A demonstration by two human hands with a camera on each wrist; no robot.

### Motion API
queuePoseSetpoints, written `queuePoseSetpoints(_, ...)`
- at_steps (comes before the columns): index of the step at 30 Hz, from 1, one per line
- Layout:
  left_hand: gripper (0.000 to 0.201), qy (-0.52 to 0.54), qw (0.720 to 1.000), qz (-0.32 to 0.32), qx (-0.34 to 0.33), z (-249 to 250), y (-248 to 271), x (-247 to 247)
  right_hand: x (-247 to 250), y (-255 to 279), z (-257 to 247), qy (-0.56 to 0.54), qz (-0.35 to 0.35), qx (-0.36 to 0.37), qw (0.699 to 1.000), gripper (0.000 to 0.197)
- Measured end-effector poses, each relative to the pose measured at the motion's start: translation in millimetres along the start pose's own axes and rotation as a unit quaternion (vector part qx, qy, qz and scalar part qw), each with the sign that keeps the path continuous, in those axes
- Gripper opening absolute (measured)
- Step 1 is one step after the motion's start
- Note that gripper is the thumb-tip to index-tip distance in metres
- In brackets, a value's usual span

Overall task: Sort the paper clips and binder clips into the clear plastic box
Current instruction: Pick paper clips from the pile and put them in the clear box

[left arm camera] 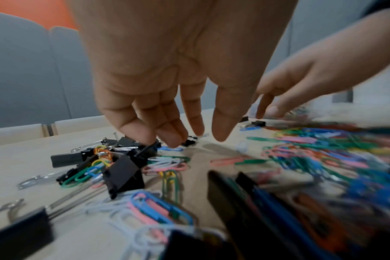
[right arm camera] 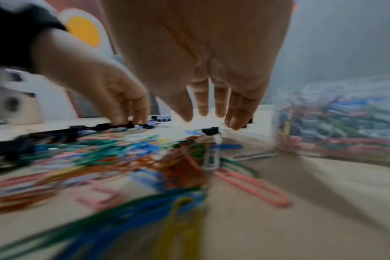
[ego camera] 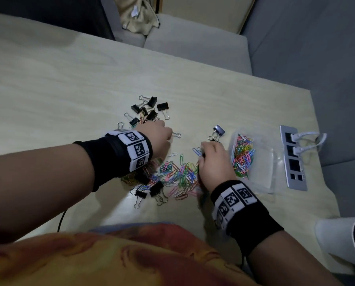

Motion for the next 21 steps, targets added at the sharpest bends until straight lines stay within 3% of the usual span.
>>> queuePoseSetpoints(3, 0.033, -0.018, 0.999, -0.025, 0.007, 3.6, 8.8, -8.8, -0.2, -7.8, 7.6, 0.036, -0.023, 0.009, 0.999, 0.035)
queuePoseSetpoints(10, 0.036, 0.018, 0.994, -0.075, -0.072, 21.7, 27.0, -32.6, 16.5, -19.7, 6.2, 0.039, 0.010, 0.017, 0.999, 0.039)
queuePoseSetpoints(12, 0.036, 0.056, 0.995, -0.057, -0.063, 19.3, 27.0, -25.7, 16.1, -16.0, -4.0, 0.028, -0.010, 0.051, 0.998, 0.047)
queuePoseSetpoints(16, 0.033, 0.060, 0.998, -0.024, 0.006, -4.1, 22.4, -7.7, -0.1, 4.2, -21.3, 0.044, -0.116, 0.108, 0.986, 0.058)
queuePoseSetpoints(18, 0.029, 0.034, 0.998, -0.039, 0.028, -12.8, 24.5, -8.8, -4.8, 16.4, -24.7, 0.042, -0.127, 0.120, 0.984, 0.056)
queuePoseSetpoints(21, 0.025, 0.028, 0.997, -0.075, -0.009, -5.0, 35.7, -19.9, 1.2, 30.1, -24.2, 0.005, -0.104, 0.105, 0.989, 0.046)
Point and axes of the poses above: each hand's wrist, its own y-axis away from the middle knuckle, its own x-axis out of the back of the hand, z = x × y, the point moved 4 cm from there along -y, towards the middle knuckle, and after that the axes turned 7 degrees about x, right-handed, at the moved point
